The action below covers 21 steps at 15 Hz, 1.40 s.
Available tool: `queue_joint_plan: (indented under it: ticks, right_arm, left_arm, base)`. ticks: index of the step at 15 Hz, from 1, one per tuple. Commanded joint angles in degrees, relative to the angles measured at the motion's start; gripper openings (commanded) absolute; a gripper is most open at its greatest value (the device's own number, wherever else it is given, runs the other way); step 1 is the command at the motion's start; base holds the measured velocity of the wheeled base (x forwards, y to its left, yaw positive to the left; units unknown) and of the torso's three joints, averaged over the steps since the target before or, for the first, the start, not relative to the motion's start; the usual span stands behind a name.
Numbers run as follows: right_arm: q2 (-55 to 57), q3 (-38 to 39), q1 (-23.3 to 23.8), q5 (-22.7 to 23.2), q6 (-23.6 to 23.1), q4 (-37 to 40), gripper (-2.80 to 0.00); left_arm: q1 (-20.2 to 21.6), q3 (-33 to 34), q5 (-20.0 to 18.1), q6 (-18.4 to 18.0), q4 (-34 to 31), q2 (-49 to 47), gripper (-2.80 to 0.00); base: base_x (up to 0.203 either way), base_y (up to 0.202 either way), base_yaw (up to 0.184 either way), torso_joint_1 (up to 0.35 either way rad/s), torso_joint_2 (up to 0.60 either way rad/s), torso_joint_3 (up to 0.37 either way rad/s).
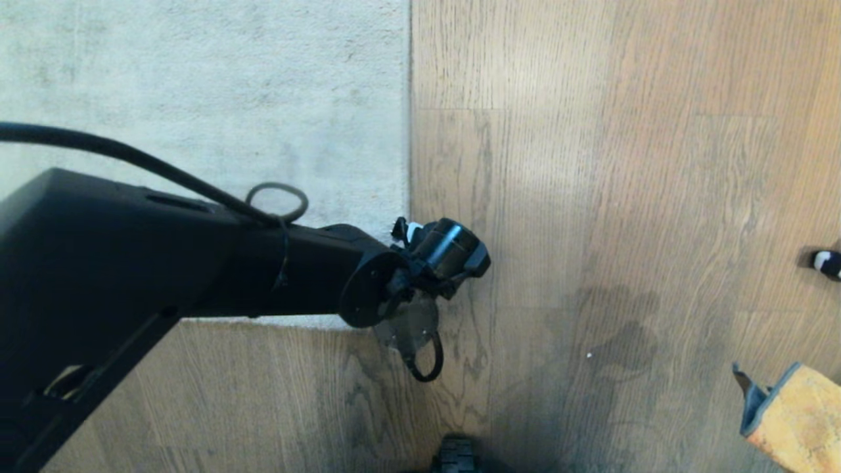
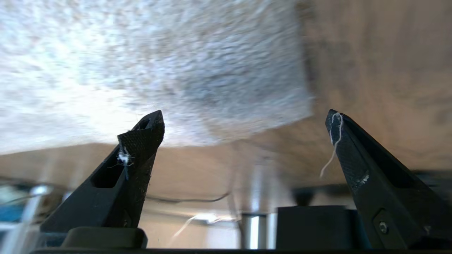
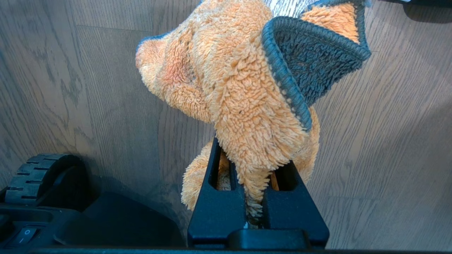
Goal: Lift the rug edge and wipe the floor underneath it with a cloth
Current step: Lift up the carpet
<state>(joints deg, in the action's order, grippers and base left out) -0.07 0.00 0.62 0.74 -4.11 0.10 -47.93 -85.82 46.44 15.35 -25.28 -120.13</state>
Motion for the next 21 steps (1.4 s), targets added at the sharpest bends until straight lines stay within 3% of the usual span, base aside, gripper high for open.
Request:
queue_joint_plan:
  ticks: [1,4,12,21]
  right_arm:
    - [0.1,0.0,0.0,0.0,0.0,0.0,-2.80]
    - [0.1,0.0,0.0,-0.2,3.0,0.0,-2.80]
    - [0.1,0.0,0.0,-0.2,3.1,-0.1,-2.80]
    - [0.1,0.0,0.0,-0.2,3.2,-0.1,-2.80]
  left_arm:
    - [0.1,-2.5,0.9,0.0,-2.3,-1.4,0.00]
    - [0.1,-5.5,3.0,-0.6,-3.5,-3.5,0.00]
    - [1.4,-8.8,5.0,-1.3,-3.1,-6.3,0.00]
    - [2.9,-8.1,8.2,-2.4,-3.6,-6.7,0.00]
  base:
    - [0.000,0.000,0.000,0.000,0.00,0.000]
    - [0.000,0.000,0.000,0.000,0.00,0.000]
    - [0.000,0.000,0.000,0.000,0.00,0.000]
    - [0.000,0.000,0.000,0.000,0.00,0.000]
